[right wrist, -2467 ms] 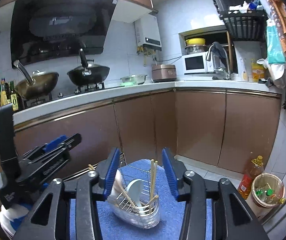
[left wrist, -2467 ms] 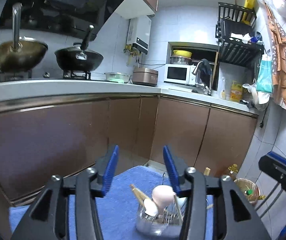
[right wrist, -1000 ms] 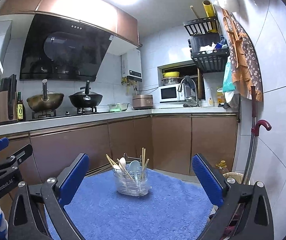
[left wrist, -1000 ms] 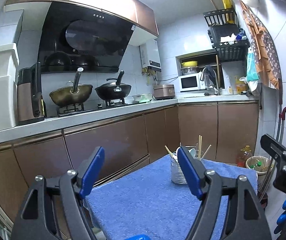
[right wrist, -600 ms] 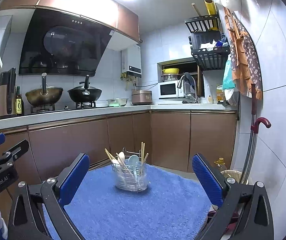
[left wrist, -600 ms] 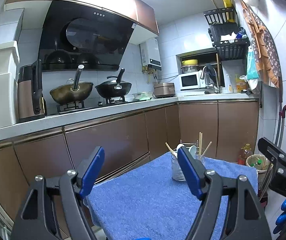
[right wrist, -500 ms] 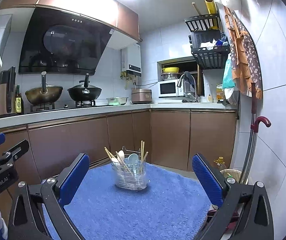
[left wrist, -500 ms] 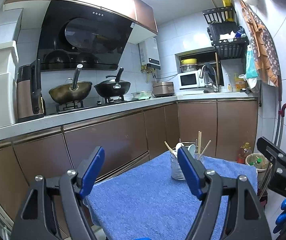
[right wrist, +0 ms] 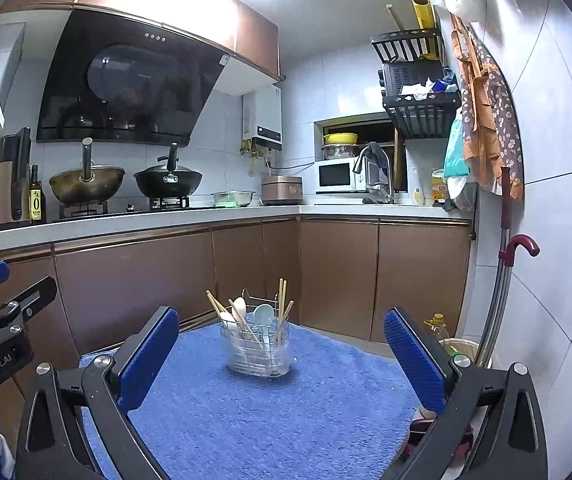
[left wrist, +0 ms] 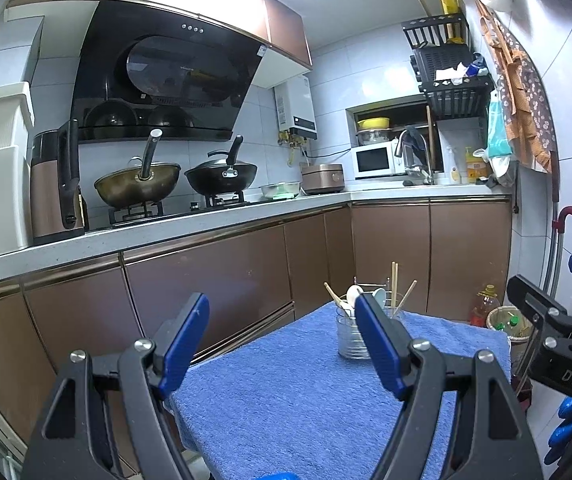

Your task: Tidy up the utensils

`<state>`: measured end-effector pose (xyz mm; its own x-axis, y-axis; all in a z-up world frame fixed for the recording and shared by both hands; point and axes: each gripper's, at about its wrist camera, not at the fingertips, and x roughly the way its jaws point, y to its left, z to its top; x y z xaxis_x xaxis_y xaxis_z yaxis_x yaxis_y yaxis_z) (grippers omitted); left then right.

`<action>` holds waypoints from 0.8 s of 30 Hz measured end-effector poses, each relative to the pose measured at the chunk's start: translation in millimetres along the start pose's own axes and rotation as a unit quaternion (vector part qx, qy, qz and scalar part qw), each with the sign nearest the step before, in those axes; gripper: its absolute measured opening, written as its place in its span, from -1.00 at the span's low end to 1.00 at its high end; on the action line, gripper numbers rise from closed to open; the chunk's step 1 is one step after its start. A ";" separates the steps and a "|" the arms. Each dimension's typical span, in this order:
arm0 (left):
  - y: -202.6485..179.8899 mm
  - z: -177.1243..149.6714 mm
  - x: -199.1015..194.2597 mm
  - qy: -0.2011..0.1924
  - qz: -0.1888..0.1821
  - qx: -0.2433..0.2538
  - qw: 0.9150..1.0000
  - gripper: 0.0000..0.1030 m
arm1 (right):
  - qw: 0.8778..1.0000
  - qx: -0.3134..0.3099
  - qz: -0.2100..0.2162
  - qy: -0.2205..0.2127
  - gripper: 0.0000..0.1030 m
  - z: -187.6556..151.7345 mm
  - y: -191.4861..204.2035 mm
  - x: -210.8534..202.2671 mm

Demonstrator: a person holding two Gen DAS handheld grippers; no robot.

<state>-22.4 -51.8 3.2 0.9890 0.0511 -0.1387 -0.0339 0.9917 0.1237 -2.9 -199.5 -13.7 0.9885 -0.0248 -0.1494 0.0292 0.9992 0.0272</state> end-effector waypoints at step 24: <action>0.0 -0.3 -5.4 -0.003 0.004 -0.001 1.000 0.43 | 1.000 -0.001 0.000 -0.001 1.00 0.4 -1.8 -1.7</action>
<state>-27.7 -52.0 3.6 0.9895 0.0579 -0.1324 -0.0415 0.9915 0.1237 -4.5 -201.2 -13.1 0.9887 -0.0246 -0.1480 0.0287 0.9993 0.0256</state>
